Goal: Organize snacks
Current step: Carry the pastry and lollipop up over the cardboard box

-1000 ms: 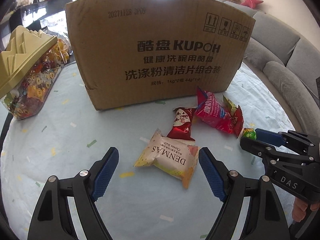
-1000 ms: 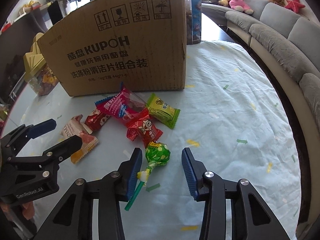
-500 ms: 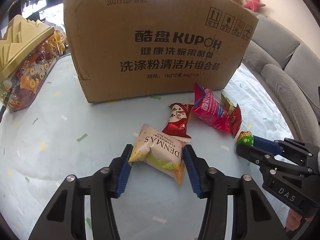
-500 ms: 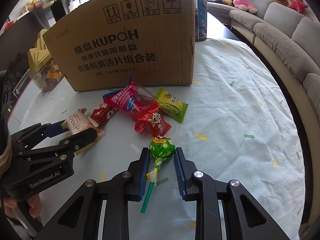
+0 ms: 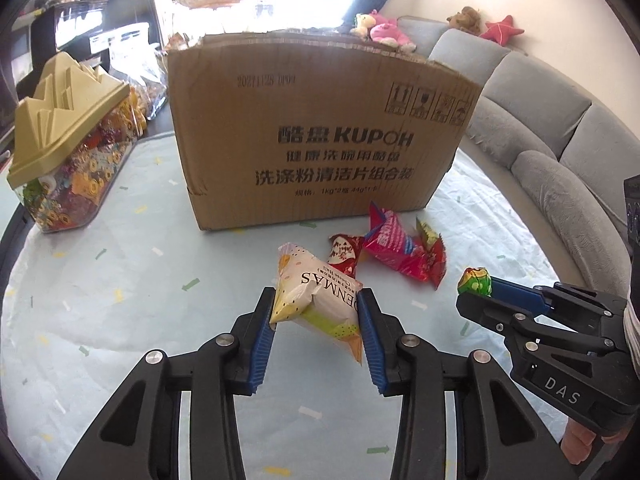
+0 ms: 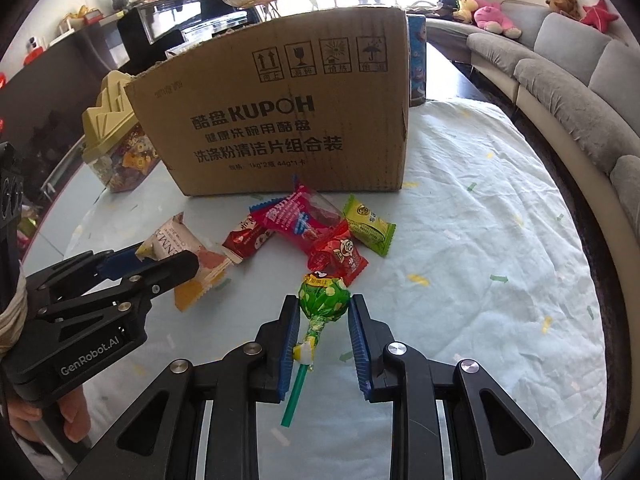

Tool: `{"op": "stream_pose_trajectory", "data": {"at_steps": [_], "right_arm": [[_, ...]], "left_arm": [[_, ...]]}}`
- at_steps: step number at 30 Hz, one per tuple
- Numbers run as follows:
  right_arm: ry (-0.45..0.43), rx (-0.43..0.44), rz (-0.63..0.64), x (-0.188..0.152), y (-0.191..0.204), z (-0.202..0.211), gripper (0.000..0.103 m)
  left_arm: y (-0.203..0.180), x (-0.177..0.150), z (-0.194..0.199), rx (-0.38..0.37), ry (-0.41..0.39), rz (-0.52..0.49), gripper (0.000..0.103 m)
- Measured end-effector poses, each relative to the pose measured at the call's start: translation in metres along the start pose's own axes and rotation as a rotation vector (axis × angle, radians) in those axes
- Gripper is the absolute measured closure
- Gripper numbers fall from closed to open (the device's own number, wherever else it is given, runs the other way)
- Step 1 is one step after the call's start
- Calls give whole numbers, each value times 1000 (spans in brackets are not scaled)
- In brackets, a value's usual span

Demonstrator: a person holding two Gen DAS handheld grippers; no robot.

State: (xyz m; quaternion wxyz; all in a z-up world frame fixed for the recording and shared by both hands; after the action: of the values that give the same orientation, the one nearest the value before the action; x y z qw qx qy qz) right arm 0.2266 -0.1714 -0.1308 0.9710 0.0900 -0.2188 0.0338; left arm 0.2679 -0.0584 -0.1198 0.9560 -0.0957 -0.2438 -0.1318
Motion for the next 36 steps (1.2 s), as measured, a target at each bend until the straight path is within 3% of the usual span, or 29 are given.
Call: {"op": "stream_pose_trajectory", "data": {"at_steps": [14,25,36], "right_arm": [[-129,18,23,29,13,47,76],[-249,40,22,77,18,86,76],[-320,31,43,119,22,110,76]], "left_arm": [[-6,29,58,23,-152,-19,63],[-5,75,100,59,-281,-40,63],[-2,119,125,82,-359,-48,63]]}}
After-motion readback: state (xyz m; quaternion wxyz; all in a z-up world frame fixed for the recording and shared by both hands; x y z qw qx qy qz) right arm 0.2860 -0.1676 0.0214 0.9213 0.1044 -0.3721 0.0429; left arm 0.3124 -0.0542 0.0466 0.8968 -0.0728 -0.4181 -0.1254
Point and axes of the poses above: each gripper's, at about its wrist camera, not at the fingertips, and z roughly against the way its jaws point, y to its left, x to its top, the point moved 7 cm from there along -z, roughly the way its jaws point, and after that the axes turned 11 degrees about y, right-handed, at the moved point
